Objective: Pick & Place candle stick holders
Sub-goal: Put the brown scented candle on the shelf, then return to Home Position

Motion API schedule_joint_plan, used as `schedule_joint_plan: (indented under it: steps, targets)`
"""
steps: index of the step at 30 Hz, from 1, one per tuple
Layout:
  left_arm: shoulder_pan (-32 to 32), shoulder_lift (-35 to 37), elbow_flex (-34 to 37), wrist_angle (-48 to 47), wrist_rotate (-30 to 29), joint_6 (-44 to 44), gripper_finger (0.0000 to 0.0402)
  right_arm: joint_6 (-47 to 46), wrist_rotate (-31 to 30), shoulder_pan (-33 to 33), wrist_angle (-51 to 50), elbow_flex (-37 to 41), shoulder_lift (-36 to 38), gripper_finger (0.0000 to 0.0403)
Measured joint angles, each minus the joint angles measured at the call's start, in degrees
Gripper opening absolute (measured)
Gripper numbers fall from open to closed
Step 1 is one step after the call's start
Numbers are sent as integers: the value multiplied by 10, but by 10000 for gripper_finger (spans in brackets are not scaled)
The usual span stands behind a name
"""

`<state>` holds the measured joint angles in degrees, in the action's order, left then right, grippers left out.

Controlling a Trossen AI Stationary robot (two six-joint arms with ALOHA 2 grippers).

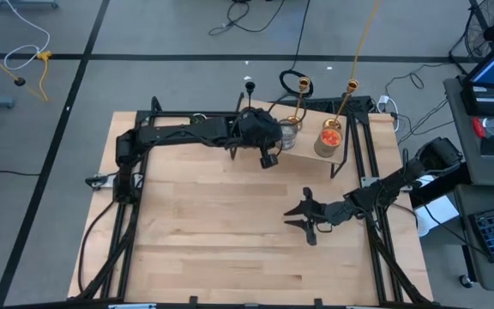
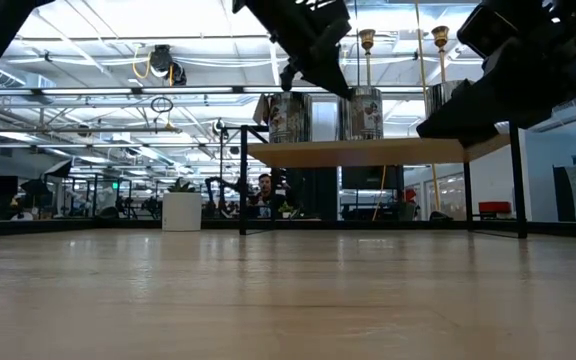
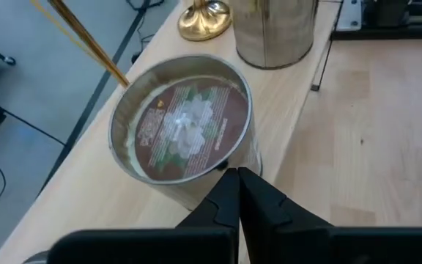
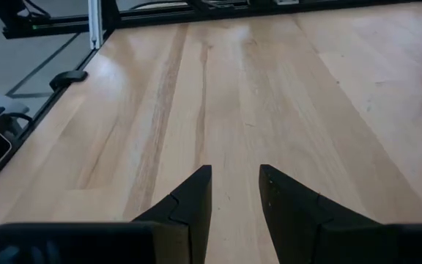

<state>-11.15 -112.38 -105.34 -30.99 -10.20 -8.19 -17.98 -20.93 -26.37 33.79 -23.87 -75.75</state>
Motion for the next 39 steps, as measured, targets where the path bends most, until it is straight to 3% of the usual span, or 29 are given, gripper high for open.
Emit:
schedule_joint_plan:
  steps: [11,29,33,39]
  targets:
    - [19,12,0,-17,1,-1,3,27,0,0,3,0,0,109]
    - [103,285,-1,-210,-6,46,4,70,0,0,14,0,0,109]
    - [136,329,-1,-284,-42,74,5,72,0,0,29,0,0,109]
    - [205,364,-1,-380,-149,152,4,108,1,6,73,-1,35,109]
